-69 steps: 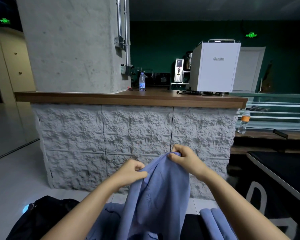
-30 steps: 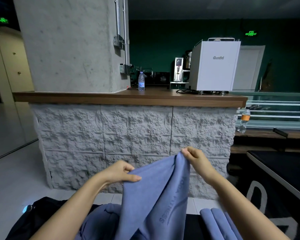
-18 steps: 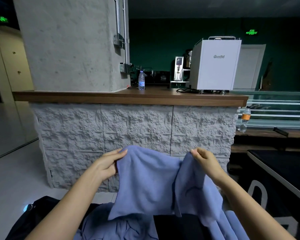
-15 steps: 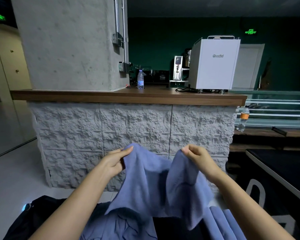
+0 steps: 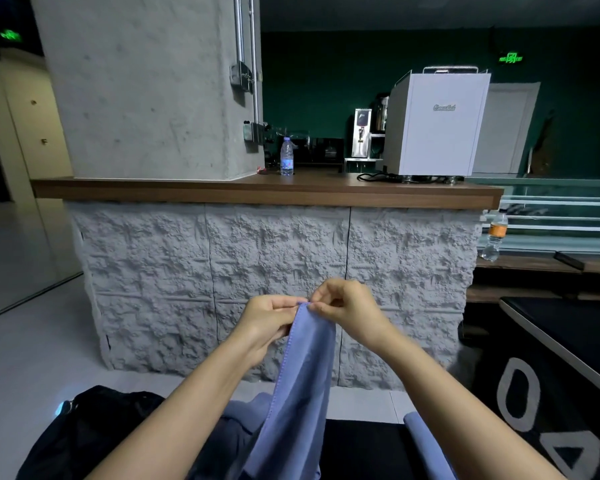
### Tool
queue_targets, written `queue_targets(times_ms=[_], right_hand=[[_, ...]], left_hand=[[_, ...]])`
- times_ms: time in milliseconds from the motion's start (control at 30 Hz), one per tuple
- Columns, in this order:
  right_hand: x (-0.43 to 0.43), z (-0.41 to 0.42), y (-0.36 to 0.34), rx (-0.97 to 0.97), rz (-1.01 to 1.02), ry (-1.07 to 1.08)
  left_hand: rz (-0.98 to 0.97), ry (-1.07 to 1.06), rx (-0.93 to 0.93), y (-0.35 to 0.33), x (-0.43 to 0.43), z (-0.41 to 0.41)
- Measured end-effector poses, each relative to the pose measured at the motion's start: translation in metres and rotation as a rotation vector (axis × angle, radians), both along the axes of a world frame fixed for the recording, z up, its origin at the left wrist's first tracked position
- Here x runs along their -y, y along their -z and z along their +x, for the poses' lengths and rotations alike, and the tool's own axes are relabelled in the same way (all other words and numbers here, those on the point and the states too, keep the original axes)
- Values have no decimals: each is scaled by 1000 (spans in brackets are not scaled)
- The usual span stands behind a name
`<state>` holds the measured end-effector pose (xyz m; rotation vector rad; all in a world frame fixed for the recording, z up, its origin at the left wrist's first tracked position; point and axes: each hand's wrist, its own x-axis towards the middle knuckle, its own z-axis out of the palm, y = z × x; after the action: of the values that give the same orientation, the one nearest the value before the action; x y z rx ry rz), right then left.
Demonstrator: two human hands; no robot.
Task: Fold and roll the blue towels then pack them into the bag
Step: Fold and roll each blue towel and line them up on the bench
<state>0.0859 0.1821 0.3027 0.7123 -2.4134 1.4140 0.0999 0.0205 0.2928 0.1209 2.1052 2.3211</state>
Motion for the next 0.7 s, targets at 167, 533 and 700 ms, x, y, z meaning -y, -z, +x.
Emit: queue_targets(times_ms=[167,533,700], right_hand=[[1,2,4,-6,-8,12],[-37,6,26,222,-292,-224],[-80,6,43,176,-146,-64]], left_hand=[[-94,52,-14,2,5,2],[-104,-83,-159,-15,23,-33],[-117,-240,-165,-19,62,-65]])
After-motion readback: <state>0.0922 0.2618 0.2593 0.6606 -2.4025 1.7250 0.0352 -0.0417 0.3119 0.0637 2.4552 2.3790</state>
